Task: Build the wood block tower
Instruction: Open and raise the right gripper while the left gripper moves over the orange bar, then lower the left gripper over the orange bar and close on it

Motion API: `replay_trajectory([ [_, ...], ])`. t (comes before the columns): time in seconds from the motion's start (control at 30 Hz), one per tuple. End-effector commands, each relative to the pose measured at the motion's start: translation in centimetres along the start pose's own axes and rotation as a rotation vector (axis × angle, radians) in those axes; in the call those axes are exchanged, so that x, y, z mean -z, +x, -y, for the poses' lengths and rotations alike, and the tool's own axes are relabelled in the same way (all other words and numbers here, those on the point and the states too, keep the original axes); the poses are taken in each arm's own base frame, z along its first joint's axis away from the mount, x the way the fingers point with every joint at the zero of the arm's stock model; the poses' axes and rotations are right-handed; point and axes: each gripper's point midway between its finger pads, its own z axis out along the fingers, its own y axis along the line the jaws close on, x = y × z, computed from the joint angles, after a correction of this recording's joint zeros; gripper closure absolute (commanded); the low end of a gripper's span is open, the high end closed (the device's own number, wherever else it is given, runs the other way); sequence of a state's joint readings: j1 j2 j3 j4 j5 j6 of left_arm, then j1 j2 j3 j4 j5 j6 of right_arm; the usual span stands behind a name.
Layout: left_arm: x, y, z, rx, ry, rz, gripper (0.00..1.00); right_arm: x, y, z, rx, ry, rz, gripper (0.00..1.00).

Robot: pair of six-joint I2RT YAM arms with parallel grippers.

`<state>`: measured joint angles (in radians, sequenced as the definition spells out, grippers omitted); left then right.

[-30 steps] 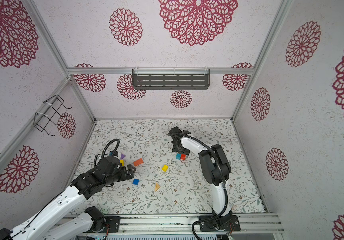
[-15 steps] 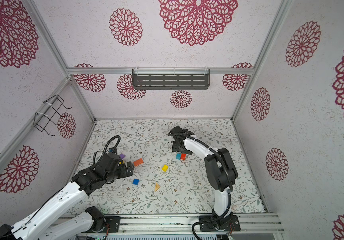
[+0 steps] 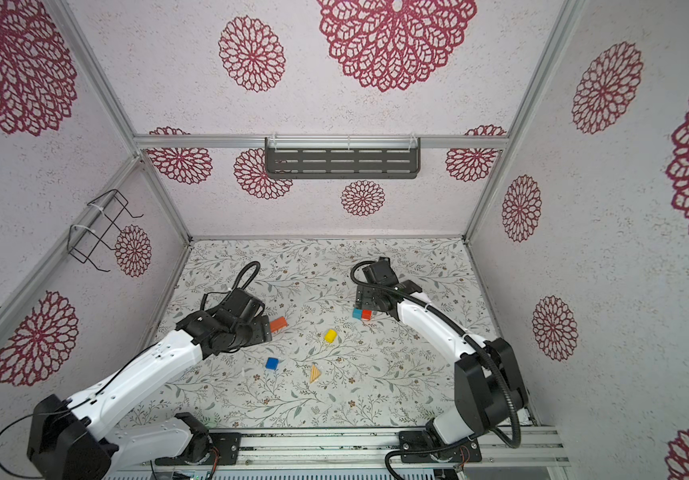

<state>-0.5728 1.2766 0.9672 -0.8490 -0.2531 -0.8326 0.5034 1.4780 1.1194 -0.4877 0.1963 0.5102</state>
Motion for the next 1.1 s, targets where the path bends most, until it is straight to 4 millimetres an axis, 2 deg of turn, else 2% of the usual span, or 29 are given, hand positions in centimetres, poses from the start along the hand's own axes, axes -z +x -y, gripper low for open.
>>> replay_trajectory([
  [0.0, -1.2, -1.3, 0.8, 0.037, -0.025, 0.006, 0.04, 1.3, -0.6, -0.5, 0.030, -0.075, 0.055, 0.08],
  [0.07, -2.2, -1.7, 1.4, 0.033, -0.045, -0.002, 0.00, 1.7, -0.3, -0.3, 0.035, -0.094, 0.072, 0.07],
  [0.2, -4.3, -2.5, 1.8, 0.062, -0.080, -0.016, 0.03, 2.7, -0.3, -0.1, 0.058, -0.124, 0.122, 0.02],
  [0.4, -7.4, -3.3, 2.8, 0.119, -0.099, -0.071, 0.02, 4.1, -0.4, 0.3, 0.063, -0.157, 0.190, 0.01],
  [0.6, -10.3, -3.5, 4.1, 0.130, -0.134, -0.127, 0.02, 4.0, 0.4, 0.9, 0.090, -0.156, 0.187, 0.01],
  [0.73, -11.5, -3.3, 4.6, 0.148, -0.141, -0.150, 0.02, 4.2, 0.5, 0.9, 0.086, -0.178, 0.189, 0.01],
  [1.07, -12.7, -2.4, 4.2, 0.164, -0.181, -0.168, 0.00, 5.2, 0.7, 0.1, 0.058, -0.264, 0.206, 0.01],
])
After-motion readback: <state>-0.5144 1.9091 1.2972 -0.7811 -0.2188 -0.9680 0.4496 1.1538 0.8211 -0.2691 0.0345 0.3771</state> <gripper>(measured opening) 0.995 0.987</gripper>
